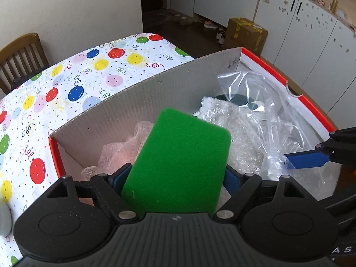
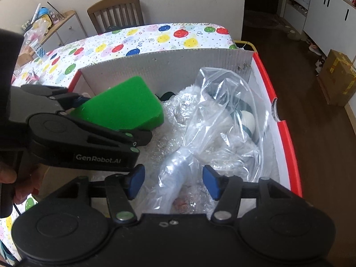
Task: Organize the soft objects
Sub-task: 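Lower the sponge into the box with left tool while right tool releases the bag inside, then withdraw both tools from the box toward the black mask and snack packet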
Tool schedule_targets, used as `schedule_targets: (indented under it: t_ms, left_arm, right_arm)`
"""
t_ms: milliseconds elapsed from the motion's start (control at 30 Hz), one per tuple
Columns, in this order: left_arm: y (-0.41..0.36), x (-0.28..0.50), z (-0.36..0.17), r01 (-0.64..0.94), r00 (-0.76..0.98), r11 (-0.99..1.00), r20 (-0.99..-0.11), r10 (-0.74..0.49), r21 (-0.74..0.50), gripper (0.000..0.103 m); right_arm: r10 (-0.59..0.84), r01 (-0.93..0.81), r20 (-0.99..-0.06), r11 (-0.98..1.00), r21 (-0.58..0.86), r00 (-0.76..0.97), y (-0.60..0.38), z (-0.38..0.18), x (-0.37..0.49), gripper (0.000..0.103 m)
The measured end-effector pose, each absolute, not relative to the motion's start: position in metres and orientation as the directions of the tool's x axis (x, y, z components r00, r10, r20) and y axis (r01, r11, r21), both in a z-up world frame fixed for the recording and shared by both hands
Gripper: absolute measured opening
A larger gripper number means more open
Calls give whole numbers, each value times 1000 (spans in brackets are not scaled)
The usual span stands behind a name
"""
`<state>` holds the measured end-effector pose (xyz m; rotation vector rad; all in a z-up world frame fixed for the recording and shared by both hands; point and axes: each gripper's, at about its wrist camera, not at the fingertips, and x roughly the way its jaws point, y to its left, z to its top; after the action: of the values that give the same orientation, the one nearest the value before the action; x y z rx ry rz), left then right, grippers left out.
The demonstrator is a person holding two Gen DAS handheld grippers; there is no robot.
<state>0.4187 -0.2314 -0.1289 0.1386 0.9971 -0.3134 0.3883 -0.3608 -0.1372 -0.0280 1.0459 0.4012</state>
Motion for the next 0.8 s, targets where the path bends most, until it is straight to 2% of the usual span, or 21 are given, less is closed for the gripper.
schedule_targets:
  t_ms: [267, 333, 467, 600, 800]
  left_arm:
    - [-221, 409, -113, 299, 523, 951, -819, -237, -83, 84]
    - [-219, 406, -108, 296, 530, 952, -815, -233, -79, 88]
    - [-215, 402, -101, 310, 547, 947, -800, -246, -79, 89]
    - [-211, 397, -93, 313, 565, 945, -781, -264, -94, 97]
    - [-199, 380, -73, 318, 605, 941, -739, -298, -119, 98]
  right_arm:
    - [335, -349, -815, 921, 175, 474, -369, -120, 378, 68]
    - [346, -348, -806, 919, 186, 481, -373, -115, 376, 72]
    - [368, -352, -787, 913, 205, 496, -379, -105, 369, 77]
    - [378, -357, -772, 910, 209, 512, -382, -95, 362, 80]
    - [408, -370, -740, 900, 230, 534, -387, -78, 352, 87]
